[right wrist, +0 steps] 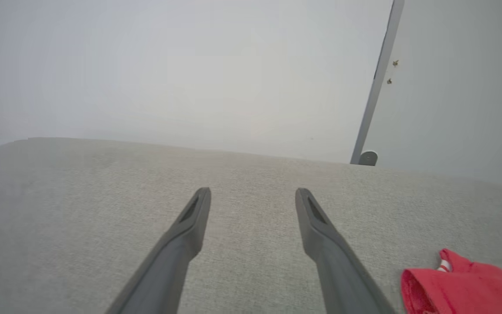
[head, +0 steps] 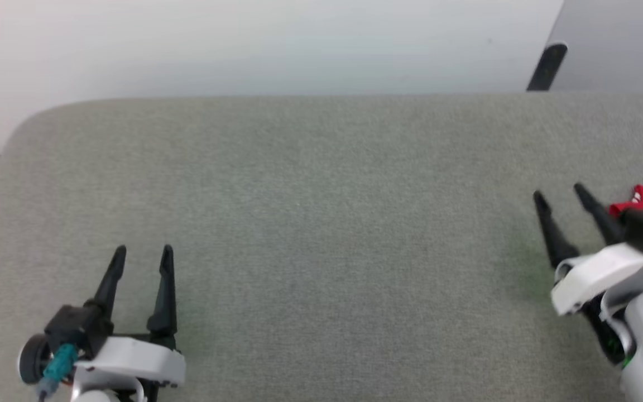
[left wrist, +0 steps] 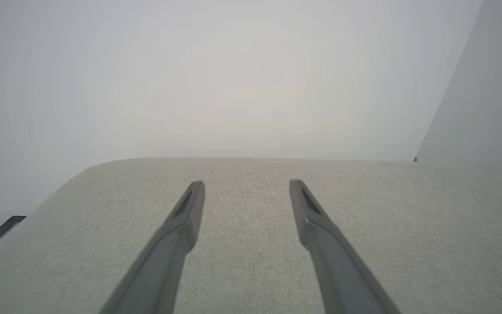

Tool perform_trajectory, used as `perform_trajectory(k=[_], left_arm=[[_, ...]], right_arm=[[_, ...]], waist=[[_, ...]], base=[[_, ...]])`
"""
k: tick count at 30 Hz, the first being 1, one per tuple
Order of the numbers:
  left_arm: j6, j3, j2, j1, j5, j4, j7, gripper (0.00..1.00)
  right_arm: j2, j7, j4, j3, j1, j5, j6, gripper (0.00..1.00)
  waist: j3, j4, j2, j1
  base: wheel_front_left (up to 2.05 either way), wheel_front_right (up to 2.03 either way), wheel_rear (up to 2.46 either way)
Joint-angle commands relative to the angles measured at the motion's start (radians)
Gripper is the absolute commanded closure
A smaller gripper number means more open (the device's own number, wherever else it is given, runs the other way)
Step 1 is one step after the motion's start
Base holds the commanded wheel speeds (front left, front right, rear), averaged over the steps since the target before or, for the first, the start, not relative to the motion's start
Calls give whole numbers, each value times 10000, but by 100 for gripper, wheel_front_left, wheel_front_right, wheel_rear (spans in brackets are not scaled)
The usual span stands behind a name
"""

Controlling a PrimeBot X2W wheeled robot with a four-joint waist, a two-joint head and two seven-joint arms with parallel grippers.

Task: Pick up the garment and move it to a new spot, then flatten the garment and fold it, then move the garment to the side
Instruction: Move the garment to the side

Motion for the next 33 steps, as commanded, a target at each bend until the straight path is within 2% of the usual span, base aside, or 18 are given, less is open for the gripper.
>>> perform_trajectory(k=[1,8,15,20,27,33], left_arm=[[-38,14,-83,157,56,-10,-40,0],[-189,238,-407,986,20,-89,-41,0],[-261,430,-708,1821,269,-921,-39,0],[-307,491,-815,2369,440,-1466,-40,0],[-343,616,-967,2668,371,-1731,-40,0],[-368,541,-937,2543,347,-1829,-40,0]], right_arm=[[34,-48,-122,-81,278,-45,-16,0],[244,-52,-1637,-1167,2129,-370,-16,0],[142,2,-3097,-2040,3710,-730,-16,0],[329,302,-4108,-2731,4560,-926,-16,0],[689,700,-5051,-3314,5243,-1090,-16,0],[919,903,-5398,-3430,5450,-1209,-16,0]], waist=[[-303,246,0,0],[-745,187,0,0],[-796,44,0,0],[-709,-3,0,0],[-623,51,0,0],[-691,89,0,0]], base=[[0,0,0],[0,0,0],[0,0,0],[0,0,0],[0,0,0],[0,0,0]])
